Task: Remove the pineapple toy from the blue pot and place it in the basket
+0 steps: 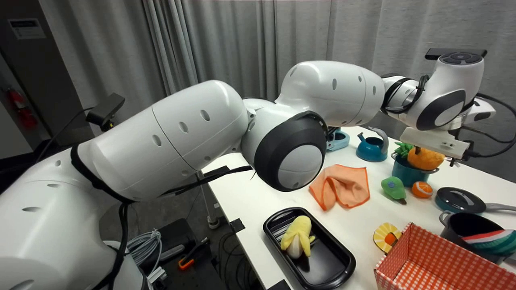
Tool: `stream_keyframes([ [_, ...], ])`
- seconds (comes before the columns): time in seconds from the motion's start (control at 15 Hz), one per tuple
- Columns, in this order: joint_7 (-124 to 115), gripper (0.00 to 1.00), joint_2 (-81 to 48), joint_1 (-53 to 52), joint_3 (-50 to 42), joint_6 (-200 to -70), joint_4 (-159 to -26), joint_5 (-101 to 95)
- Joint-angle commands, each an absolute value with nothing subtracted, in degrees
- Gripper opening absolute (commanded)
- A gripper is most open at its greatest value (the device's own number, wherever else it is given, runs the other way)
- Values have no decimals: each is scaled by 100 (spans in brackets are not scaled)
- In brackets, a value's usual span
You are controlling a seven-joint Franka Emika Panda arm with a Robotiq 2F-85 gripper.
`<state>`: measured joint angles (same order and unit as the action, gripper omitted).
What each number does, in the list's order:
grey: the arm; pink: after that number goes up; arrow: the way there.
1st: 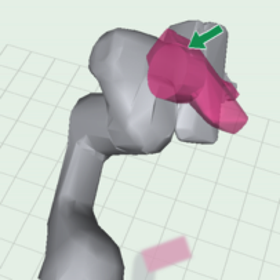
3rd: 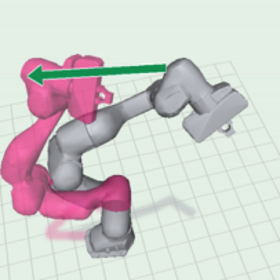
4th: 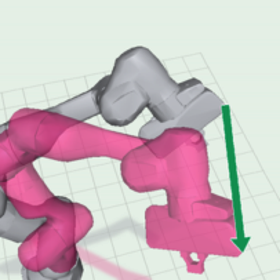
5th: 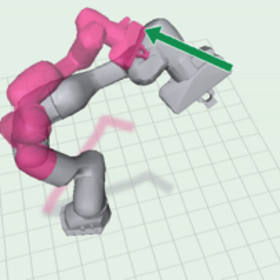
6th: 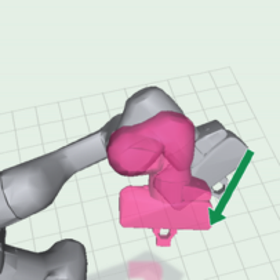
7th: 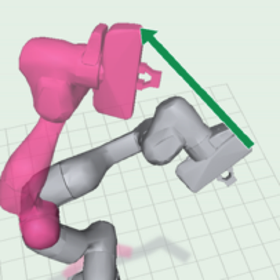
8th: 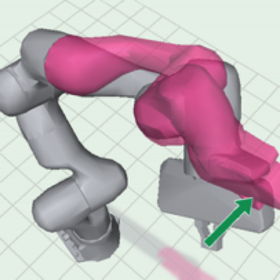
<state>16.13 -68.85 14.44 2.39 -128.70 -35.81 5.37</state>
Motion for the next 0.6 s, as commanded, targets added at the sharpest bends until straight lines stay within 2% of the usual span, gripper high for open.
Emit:
stream_keyframes([
  [0.0,1795,74,-7293,1595,496,-12419,-2815,697],
  [0.53,1883,12,-7333,1745,653,-12362,-2724,645],
])
